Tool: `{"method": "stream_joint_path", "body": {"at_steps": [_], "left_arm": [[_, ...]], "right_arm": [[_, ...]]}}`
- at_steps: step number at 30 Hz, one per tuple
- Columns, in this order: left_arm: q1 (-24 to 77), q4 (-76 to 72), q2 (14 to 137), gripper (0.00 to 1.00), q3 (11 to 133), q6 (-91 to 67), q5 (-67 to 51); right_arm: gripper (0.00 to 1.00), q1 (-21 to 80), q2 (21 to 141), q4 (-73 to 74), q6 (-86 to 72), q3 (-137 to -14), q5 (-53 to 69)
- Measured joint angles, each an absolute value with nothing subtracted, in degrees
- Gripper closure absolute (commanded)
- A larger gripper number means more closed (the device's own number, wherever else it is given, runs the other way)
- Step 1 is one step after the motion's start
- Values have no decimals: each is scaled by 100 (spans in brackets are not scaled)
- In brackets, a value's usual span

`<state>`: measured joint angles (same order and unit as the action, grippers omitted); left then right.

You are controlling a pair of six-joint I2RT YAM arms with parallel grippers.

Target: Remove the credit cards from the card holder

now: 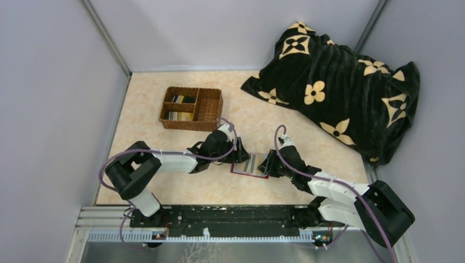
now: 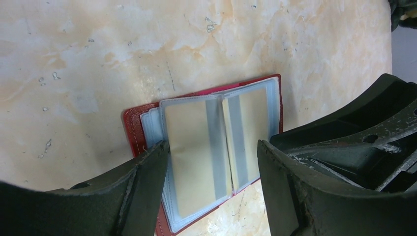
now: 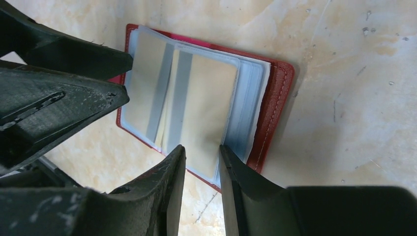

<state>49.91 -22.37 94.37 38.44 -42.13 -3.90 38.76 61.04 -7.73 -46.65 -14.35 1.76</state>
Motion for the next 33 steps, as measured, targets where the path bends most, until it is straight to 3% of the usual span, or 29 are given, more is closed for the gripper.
{"method": "stream_joint_path", "body": {"at_steps": [33], "left_arm": [[4945,-2298,9524,27,3911,-4108,-364]], "right_arm": [[68,3730,5988,-1498,-4816,-1114,1212]]}}
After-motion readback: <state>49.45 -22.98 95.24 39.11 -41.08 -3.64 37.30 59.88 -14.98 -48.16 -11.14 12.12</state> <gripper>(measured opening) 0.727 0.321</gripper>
